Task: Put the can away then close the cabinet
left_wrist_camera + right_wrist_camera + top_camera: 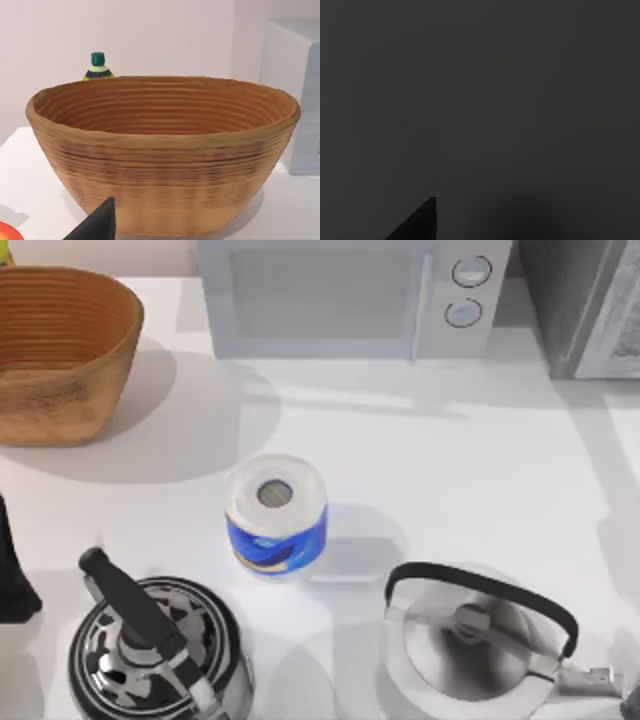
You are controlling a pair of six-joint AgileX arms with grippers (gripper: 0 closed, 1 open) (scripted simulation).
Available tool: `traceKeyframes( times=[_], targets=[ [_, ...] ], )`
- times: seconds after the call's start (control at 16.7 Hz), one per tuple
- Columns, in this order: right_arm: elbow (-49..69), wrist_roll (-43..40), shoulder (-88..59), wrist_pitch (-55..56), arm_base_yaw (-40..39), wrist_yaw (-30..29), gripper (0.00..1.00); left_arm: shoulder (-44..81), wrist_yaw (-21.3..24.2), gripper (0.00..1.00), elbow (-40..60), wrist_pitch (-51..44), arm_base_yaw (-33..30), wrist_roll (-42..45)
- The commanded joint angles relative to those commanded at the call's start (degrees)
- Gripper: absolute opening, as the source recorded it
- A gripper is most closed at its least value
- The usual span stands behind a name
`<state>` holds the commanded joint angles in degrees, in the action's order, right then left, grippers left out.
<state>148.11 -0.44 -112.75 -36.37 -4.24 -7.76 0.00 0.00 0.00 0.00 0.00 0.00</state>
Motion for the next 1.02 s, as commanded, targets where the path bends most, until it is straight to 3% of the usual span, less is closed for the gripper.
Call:
traceKeyframes(
  times=[0.36, 1.02],
  targets=[
    [-29.84, -0.79, 22.13, 6.61, 3.11, -0.77, 1.00, 0.00, 0.00, 1.00, 0.00, 0.00, 0.00, 0.00],
    [-114.07, 0.70, 81.89, 25.73, 3.40, 5.08, 1.00, 0.00, 0.00, 1.00, 0.00, 0.00, 0.00, 0.00]
  ],
)
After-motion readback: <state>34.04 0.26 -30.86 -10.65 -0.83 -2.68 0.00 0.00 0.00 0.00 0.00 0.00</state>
